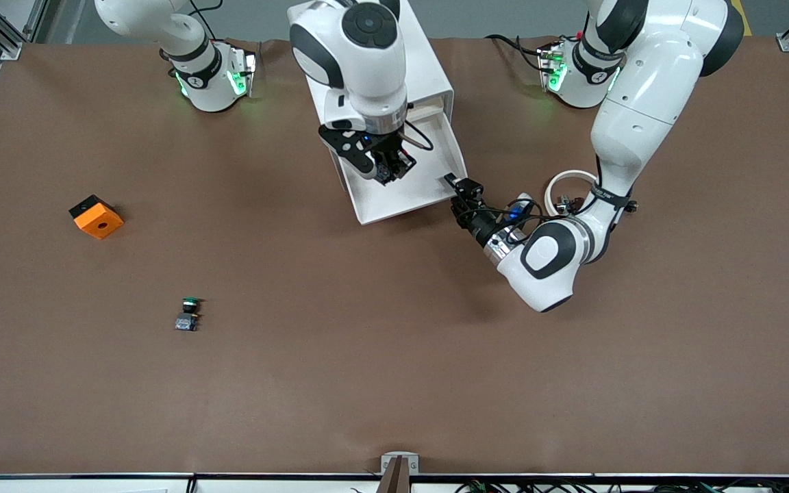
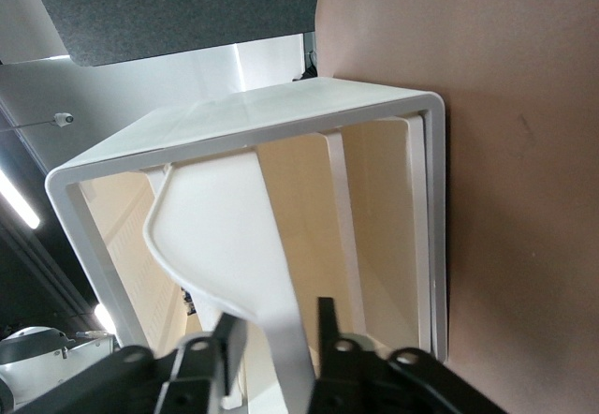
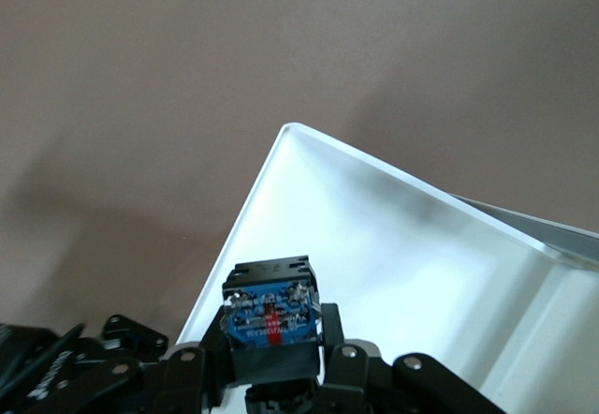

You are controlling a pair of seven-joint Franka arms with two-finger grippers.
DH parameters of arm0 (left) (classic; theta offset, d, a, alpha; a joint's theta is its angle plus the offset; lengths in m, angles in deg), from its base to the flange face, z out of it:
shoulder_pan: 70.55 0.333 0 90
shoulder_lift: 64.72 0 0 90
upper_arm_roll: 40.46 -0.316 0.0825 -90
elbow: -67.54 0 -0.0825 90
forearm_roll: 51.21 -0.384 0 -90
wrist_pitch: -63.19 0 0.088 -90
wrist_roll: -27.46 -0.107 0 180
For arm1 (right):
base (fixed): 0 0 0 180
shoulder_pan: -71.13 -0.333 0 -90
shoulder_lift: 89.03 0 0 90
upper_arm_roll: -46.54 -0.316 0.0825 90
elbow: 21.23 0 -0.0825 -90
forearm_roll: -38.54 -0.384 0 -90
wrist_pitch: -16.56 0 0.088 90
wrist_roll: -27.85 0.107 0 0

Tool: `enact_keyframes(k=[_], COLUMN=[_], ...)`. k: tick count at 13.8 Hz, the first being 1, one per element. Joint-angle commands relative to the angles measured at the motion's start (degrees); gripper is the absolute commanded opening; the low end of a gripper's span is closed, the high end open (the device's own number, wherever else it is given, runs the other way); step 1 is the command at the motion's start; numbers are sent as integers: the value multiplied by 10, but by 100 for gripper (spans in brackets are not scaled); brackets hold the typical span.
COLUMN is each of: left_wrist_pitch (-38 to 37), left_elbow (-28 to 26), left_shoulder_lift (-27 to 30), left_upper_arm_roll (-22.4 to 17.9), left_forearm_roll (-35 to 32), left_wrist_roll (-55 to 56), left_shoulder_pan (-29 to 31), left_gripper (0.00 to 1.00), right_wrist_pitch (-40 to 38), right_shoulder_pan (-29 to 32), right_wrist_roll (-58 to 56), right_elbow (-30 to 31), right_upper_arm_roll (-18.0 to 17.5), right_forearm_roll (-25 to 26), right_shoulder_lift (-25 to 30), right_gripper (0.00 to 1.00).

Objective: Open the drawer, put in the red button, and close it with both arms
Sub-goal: 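Lower the red button into the open drawer and open the right gripper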

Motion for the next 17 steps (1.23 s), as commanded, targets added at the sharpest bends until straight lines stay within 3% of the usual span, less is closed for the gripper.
enact_keyframes(k=[1, 14, 15, 16, 17], left_wrist_pitch=[5, 10, 9, 7, 5], left_elbow=[14, 65, 71, 80, 85], left_shoulder_lift=[-12, -6, -6, -6, -6], left_upper_arm_roll=[0, 1, 1, 1, 1], left_forearm_roll=[9, -28, -37, -44, -49], left_wrist_roll=[-21, -214, -231, -251, -268], left_shoulder_pan=[0, 11, 11, 11, 11], left_gripper=[100, 100, 100, 100, 100], right_wrist_pitch=[-8, -17, -17, -17, -17], right_shoulder_pan=[-14, -42, -41, -40, -43], right_wrist_roll=[13, 19, 19, 21, 20], right_elbow=[-16, -9, -9, -9, -9], right_upper_arm_roll=[6, 6, 7, 7, 9], right_forearm_roll=[10, 8, 7, 8, 10], right_shoulder_lift=[-14, -55, -55, -55, -55], right_gripper=[0, 0, 13, 99, 100])
